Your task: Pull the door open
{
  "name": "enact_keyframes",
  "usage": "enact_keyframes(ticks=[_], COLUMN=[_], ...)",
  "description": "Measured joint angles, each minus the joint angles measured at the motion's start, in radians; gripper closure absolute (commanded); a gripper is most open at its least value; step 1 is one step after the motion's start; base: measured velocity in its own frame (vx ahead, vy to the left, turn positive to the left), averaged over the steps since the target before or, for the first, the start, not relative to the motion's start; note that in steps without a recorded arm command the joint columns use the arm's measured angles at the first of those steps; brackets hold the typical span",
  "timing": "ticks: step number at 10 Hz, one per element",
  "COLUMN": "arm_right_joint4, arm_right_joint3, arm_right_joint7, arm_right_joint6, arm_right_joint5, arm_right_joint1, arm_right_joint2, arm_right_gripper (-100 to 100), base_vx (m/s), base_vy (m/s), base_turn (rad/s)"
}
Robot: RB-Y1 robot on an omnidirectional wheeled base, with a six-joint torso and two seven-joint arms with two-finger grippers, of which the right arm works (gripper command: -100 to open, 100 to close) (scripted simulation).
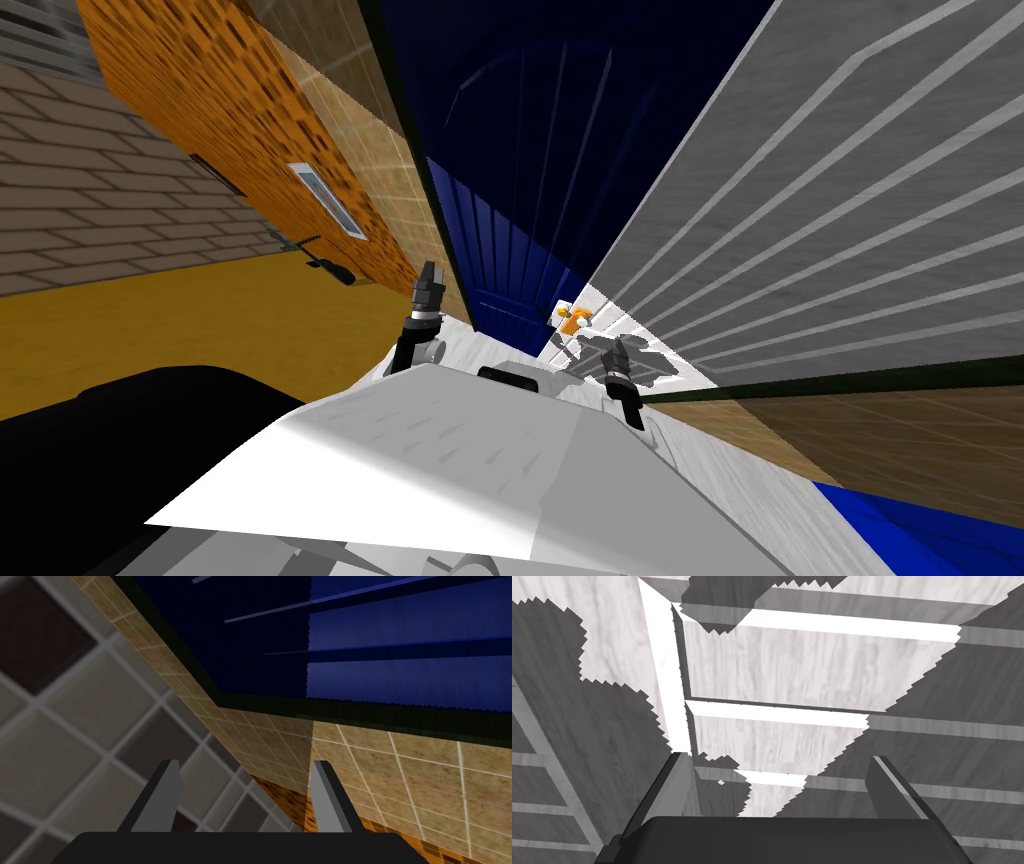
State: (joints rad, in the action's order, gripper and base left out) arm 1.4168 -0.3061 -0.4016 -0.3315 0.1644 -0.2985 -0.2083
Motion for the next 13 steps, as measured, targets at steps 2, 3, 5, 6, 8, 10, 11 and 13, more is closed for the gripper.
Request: enact_keyframes(ticks=[2, 3, 5, 6, 8, 10, 11, 13], arm_right_joint4=[0.002, 0.018, 0.021, 0.019, 0.017, 0.017, 0.022, 0.022], arm_right_joint3=[0.024, 0.039, 0.040, 0.040, 0.044, 0.045, 0.040, 0.023], arm_right_joint7=[-0.001, 0.001, 0.002, 0.001, 0.002, 0.002, 0.000, 0.001], arm_right_joint6=[-0.006, -0.005, -0.006, -0.006, -0.006, -0.006, -0.008, -0.006], arm_right_joint5=[0.002, 0.006, 0.006, 0.006, 0.007, 0.007, 0.006, 0.004], arm_right_joint1=[0.027, 0.035, 0.037, 0.037, 0.036, 0.036, 0.027, 0.006], arm_right_joint2=[0.006, 0.017, 0.018, 0.018, 0.019, 0.020, 0.015, 0.009], arm_right_gripper=[-100, -100, 100, 100, 100, 100, 100, 100], base_vx=[0.236, 0.101, -0.026, -0.037, -0.009, -0.059, -0.174, -0.192], base_vy=[0.123, 0.038, -0.005, -0.009, -0.003, -0.012, -0.050, -0.050], base_turn=[0.182, 0.025, -0.010, 0.018, 0.010, -0.056, -0.060, -0.109])
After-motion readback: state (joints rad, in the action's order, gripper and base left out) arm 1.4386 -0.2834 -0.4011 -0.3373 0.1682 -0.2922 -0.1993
